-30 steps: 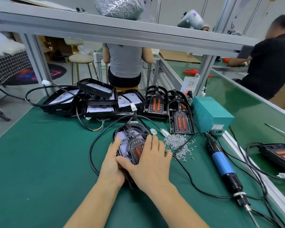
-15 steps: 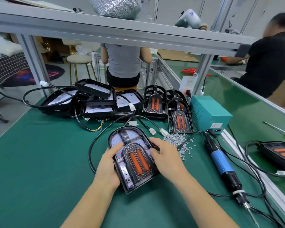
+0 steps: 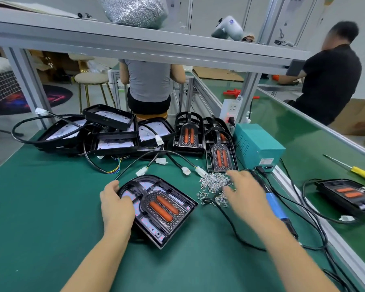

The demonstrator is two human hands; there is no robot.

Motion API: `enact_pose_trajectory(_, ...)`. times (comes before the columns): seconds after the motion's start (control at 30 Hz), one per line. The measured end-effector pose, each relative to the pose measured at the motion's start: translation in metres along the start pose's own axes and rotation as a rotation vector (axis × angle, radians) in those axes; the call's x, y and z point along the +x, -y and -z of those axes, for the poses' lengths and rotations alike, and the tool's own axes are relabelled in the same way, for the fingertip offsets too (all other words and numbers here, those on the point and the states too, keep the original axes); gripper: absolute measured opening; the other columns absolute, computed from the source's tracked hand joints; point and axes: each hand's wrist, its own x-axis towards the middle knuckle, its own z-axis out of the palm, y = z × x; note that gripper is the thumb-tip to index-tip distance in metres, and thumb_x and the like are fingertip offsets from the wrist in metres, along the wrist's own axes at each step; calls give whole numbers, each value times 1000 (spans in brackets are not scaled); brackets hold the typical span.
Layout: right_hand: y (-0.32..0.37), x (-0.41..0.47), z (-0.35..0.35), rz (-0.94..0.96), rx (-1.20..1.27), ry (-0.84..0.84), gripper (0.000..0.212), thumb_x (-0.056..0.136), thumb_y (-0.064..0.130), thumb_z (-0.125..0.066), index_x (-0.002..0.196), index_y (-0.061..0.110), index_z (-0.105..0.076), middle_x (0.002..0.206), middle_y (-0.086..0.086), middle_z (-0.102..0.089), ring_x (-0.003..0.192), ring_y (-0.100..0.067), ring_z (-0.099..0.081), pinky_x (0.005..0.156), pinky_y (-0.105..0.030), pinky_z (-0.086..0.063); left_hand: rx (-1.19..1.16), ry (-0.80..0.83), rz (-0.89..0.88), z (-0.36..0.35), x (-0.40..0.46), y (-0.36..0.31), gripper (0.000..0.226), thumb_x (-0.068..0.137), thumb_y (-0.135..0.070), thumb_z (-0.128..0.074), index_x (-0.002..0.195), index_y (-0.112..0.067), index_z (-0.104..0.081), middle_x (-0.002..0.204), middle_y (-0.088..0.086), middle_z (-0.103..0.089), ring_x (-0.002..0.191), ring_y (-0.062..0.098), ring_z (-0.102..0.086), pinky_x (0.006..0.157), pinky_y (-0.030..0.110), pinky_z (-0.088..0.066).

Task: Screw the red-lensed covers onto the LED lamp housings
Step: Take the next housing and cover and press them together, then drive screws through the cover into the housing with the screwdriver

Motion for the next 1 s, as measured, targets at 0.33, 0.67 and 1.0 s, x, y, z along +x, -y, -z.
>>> enact_pose_trajectory(0.33,-98,-8,18,-477,-179,246,41,79,40,-71,95,12,-45,84,0,-53,79,-24,-55,58,-30,-34,371,-67,-463,1,-21,-37,43,79,2,-59,119,-14,-58,125,7,-55,119,31,-41,101,46,-27)
enact_pose_trajectory(0.67,-105,-2,40,-493,682,-17,27,71,17,-72,83,8,-50,67,-8,-47,57,-21,-41,56,-28,-34,755,542,-750,-73,-14,-83,21,87,-14,-55,96,-27,-69,104,-9,-67,104,16,-57,98,32,-34)
enact_pose_trajectory(1.0,-70,14,84,-310,1841,-26,37,65,4,-64,101,12,-62,69,-1,-55,60,-14,-55,59,-26,-53,1132,856,-724,-139,-26,-79,18,86,-7,-60,98,-13,-71,110,7,-68,103,28,-61,107,51,-34)
